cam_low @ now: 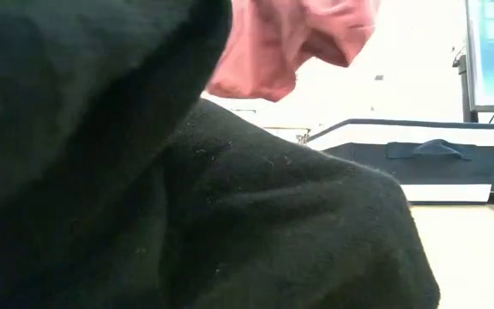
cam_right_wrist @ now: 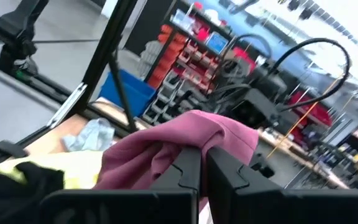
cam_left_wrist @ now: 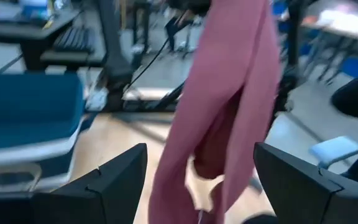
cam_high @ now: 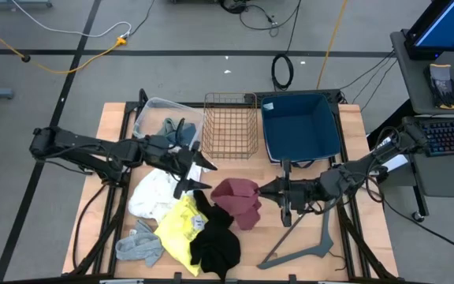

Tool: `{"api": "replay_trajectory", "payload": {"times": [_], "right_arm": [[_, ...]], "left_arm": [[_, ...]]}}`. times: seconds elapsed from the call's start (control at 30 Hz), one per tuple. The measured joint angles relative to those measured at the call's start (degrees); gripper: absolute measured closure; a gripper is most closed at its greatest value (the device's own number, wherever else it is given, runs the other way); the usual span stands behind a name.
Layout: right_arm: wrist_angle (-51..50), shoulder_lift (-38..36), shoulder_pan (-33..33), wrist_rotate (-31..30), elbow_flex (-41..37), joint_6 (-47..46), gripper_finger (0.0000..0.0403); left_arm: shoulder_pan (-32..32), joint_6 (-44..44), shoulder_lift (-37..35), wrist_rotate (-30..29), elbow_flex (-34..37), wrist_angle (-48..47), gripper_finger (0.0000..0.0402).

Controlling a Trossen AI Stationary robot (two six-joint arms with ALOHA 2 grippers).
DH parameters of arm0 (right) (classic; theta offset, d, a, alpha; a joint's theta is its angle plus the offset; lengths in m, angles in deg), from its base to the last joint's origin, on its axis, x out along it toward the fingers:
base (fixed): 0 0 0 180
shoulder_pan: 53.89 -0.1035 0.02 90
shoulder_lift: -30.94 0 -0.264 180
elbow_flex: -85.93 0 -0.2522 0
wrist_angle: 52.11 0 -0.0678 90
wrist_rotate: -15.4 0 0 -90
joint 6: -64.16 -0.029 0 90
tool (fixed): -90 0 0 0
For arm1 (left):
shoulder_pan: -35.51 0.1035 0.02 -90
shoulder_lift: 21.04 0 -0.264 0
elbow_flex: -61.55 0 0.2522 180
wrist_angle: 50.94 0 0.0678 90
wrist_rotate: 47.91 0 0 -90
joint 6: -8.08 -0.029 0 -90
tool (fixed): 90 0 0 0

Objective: Pick & Place Cloths
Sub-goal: Put the pink underwear into the mesh basket

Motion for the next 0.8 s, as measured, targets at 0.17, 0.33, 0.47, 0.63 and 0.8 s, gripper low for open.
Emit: {"api": "replay_trajectory", "payload": {"times": [0.17,0.33,0.47,0.63,0.8], "right_arm": [[3.3,0.0,1.8,0.2,0.0,2.4,0.0403],[3.3,0.0,4.2,0.3,0.0,2.1,0.0403],[4.2,0.9,6.1,0.4,0.0,2.1,0.0403],[7.6,3.0,7.7,0.5,0.0,2.4,0.0403],[10.6,5.7,9.5,1.7,0.0,2.6,0.0403]], "left_arm": [[-0.2,1.0,3.2,1.1,0.0,7.4,0.0103],[-0.4,1.1,5.9,1.1,0.0,12.4,0.0103],[-0.4,1.1,7.3,1.1,0.0,15.3,0.0103],[-0.4,1.2,8.3,1.1,0.0,17.3,0.0103],[-0.4,1.2,8.2,1.1,0.0,17.7,0.0103]]}}
